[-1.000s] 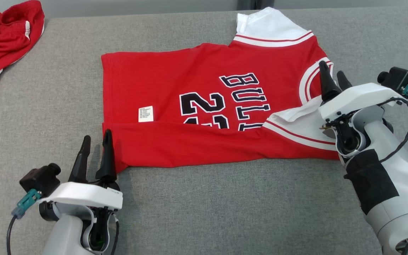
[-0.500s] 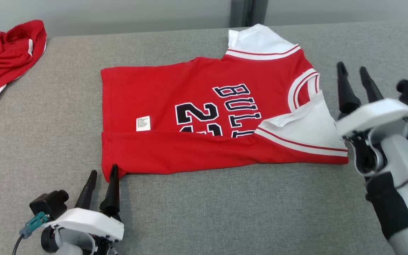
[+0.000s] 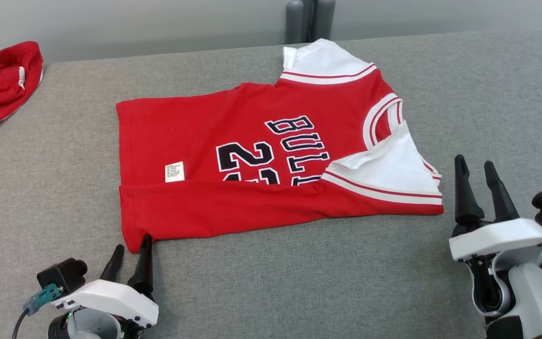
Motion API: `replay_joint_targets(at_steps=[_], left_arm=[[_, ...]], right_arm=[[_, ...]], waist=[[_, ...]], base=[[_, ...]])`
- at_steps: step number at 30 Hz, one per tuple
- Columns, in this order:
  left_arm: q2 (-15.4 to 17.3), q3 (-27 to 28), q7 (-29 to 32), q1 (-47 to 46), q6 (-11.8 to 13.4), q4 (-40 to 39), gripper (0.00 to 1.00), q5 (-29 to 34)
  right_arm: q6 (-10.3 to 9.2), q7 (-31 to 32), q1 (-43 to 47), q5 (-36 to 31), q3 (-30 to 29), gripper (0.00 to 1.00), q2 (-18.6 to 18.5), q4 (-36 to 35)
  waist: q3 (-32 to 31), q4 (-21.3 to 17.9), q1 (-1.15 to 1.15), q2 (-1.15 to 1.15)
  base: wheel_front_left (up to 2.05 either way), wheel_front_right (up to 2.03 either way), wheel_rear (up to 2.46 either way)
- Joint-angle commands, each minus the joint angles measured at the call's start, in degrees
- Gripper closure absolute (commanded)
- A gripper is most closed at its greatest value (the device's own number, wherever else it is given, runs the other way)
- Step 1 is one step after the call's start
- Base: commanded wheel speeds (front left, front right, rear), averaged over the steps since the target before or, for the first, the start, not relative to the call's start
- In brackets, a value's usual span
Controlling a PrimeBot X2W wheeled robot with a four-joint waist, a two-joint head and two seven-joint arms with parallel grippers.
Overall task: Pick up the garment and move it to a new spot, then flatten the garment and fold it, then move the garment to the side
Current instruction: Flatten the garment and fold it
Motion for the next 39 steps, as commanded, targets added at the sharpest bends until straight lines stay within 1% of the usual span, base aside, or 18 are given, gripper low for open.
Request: replay_joint_targets(at_steps=[1,6,7,8,9,10,11,17,24,30,35,36,37,38,39], left_arm=[[0.6,-0.1,0.8,-1.0,0.9,1.0,0.00,0.2],[0.5,-0.7,1.9,-1.5,1.3,2.6,0.00,0.3],[0.4,-0.8,1.9,-1.6,1.4,3.0,0.13,0.3],[0.5,-1.0,2.0,-1.7,1.5,3.4,0.29,0.5],[0.5,-1.2,2.1,-1.8,1.7,3.7,0.63,0.7],[0.5,-1.5,2.2,-1.8,1.6,4.1,0.90,0.8],[0.4,-1.7,2.2,-1.9,1.5,4.3,1.00,0.9],[1.7,-1.2,-0.1,-2.0,1.4,3.3,1.00,1.3],[3.1,-0.7,-1.3,-0.8,1.8,-0.7,1.00,1.7],[3.1,-1.3,-0.5,0.0,2.2,-2.9,1.00,1.6],[2.8,-1.8,-0.2,0.1,2.4,-3.6,1.00,1.5],[2.8,-1.9,-0.2,0.0,2.5,-3.7,1.00,1.5],[2.7,-2.1,-0.2,-0.1,2.5,-3.7,1.00,1.5],[2.7,-2.1,-0.3,-0.2,2.5,-3.7,1.00,1.5],[2.6,-2.2,-0.4,-0.3,2.3,-3.6,1.00,1.4]], right_arm=[[0.03,0.2,1.7,-0.8,-0.4,0.00,0.2,-1.5],[0.03,1.8,3.8,-1.6,-0.8,0.00,0.6,-3.1],[0.03,2.3,4.2,-1.9,-0.9,0.00,0.7,-3.4],[0.03,2.8,4.6,-2.4,-1.1,0.00,0.8,-3.4],[0.03,3.2,5.1,-2.9,-1.3,0.00,0.8,-3.4],[0.03,3.5,5.4,-3.3,-1.7,0.00,0.9,-3.3],[0.03,3.9,5.8,-3.8,-2.0,0.00,0.9,-3.1],[0.03,6.7,7.4,-7.5,-3.4,0.00,1.2,-1.0],[0.03,8.8,6.3,-9.2,-4.7,0.00,1.7,2.8],[0.03,10.4,2.7,-9.5,-1.9,0.00,2.0,7.8],[0.03,12.3,-0.7,-10.1,0.6,0.00,2.2,14.2],[0.03,12.4,-1.3,-10.2,1.0,0.04,2.3,15.3],[0.03,12.6,-1.7,-10.1,1.3,0.23,2.3,16.3],[0.03,12.9,-2.3,-9.7,1.7,0.57,2.4,17.2],[0.03,12.8,-2.7,-9.5,2.0,0.67,2.4,17.9]], waist=[[0.2,-0.5,0.00,0.00],[0.3,-1.0,0.00,0.00],[0.4,-1.1,0.00,0.00],[0.3,-1.1,0.00,0.00],[0.3,-1.1,0.00,0.00],[0.3,-1.1,0.00,0.00],[0.3,-1.0,0.00,0.00],[-0.1,-0.2,0.00,0.00],[-0.7,0.9,0.00,0.00],[-0.7,1.4,0.00,0.00],[-0.7,1.9,0.00,0.00],[-0.7,2.0,0.00,0.00],[-0.7,2.2,0.00,0.00],[-0.7,2.3,0.00,0.00],[-0.7,2.3,0.00,0.00]], base=[[0.00,0.00,0.00],[0.00,0.00,0.00],[0.00,0.00,0.00],[0.00,0.00,0.00],[0.00,0.00,0.00],[0.00,0.00,0.00],[0.00,0.00,0.00],[0.00,0.00,0.00],[0.00,0.00,0.00],[0.00,0.00,0.00],[0.00,0.00,0.00],[0.00,0.00,0.00],[0.00,0.00,0.00],[0.00,0.00,0.00],[0.00,0.00,0.00]])
